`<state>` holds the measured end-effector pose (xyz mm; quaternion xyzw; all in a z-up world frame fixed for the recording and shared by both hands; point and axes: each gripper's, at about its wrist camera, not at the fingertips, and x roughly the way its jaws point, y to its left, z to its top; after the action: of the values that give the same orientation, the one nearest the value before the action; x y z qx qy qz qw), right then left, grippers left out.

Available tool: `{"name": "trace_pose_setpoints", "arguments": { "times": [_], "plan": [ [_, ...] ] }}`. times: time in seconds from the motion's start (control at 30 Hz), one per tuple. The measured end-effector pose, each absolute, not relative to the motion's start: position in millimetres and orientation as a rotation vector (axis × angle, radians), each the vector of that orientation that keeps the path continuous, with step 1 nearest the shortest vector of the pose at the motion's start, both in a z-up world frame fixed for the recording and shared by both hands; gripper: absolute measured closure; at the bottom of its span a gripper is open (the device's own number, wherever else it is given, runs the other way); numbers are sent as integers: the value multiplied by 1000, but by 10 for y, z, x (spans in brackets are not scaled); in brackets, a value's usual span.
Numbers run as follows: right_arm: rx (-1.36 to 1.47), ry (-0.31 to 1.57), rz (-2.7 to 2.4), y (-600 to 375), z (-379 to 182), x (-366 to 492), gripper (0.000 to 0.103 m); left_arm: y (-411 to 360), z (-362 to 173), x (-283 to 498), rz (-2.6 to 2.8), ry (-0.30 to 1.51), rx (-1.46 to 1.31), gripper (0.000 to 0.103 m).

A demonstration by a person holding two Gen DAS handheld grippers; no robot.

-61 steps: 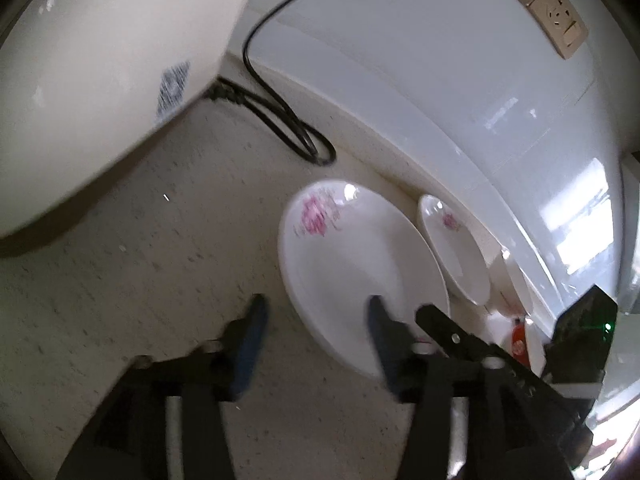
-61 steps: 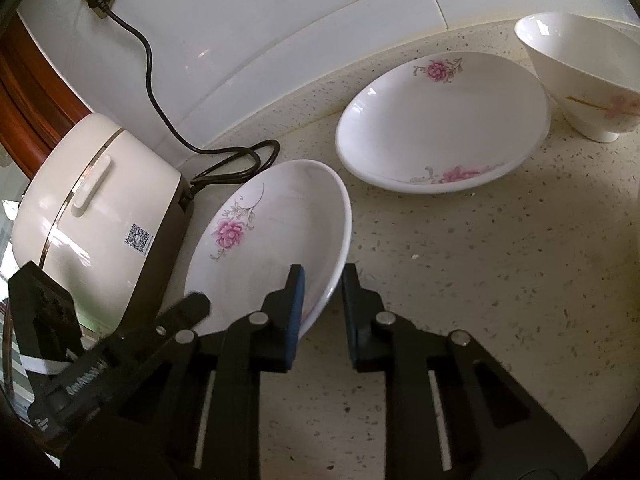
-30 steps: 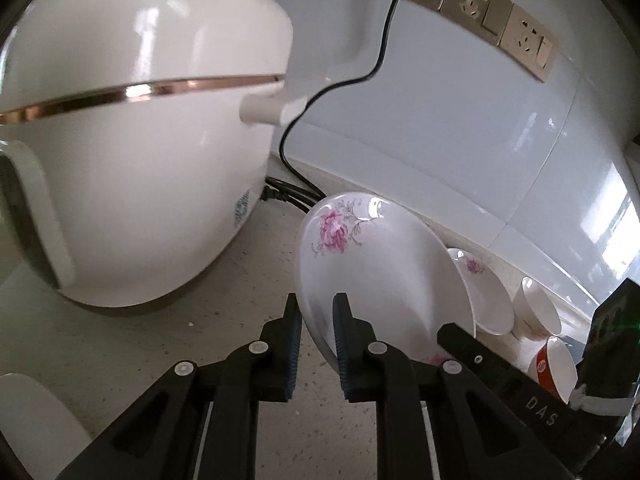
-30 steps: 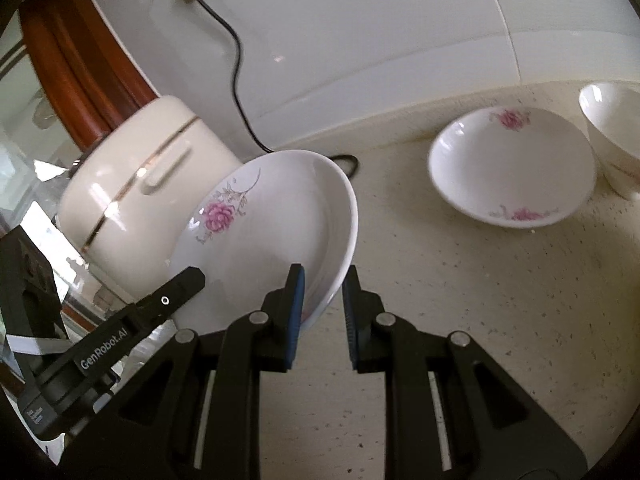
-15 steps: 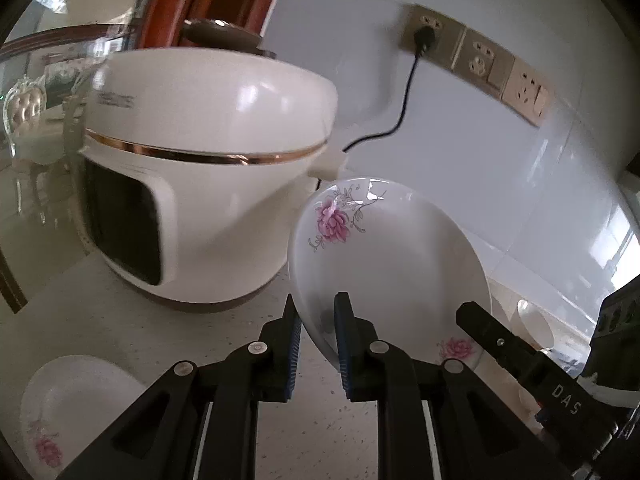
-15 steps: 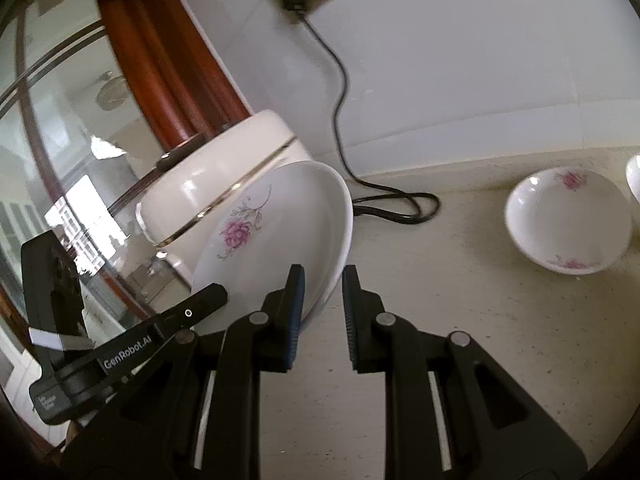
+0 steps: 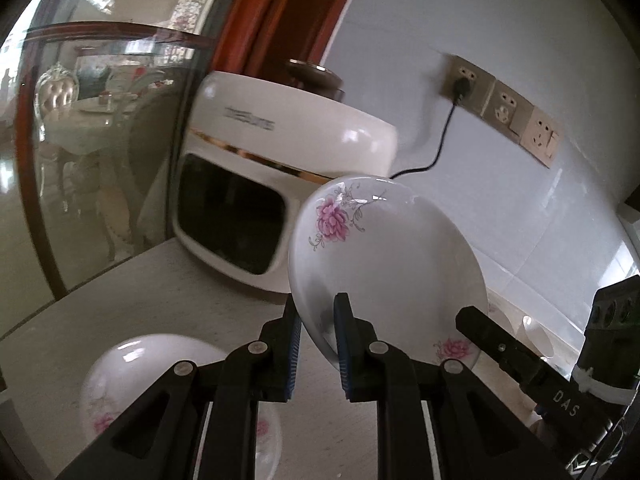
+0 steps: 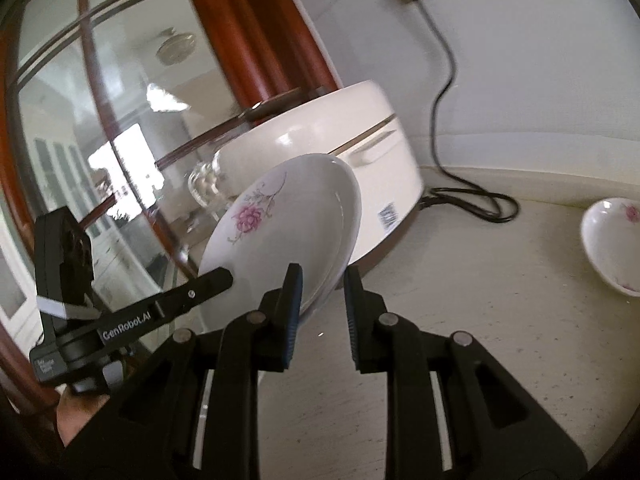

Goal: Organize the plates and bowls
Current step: 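Lift the smaller plate with both grippers and carry it over the first plate, then lower the smaller plate onto the first plate and open both grippers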

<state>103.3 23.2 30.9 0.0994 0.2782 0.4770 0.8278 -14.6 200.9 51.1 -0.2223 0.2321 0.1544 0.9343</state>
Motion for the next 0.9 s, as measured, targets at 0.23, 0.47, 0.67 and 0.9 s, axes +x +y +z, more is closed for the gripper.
{"name": "trace_pose_setpoints", "arguments": {
  "times": [0.23, 0.47, 0.67, 0.9],
  "plan": [
    [90, 642, 1108, 538, 211, 862, 76, 2258, 385, -487, 372, 482, -493, 89],
    [-71, 709, 1173, 936, -1, 668, 76, 2489, 225, -763, 433, 507, -523, 89],
    [-169, 732, 1203, 1177, -111, 548, 76, 2600, 104, -935, 465, 530, -535, 89],
    [-246, 726, 1204, 1316, -140, 440, 76, 2651, -57, -1045, 471, 574, -548, 89]
  ]
}}
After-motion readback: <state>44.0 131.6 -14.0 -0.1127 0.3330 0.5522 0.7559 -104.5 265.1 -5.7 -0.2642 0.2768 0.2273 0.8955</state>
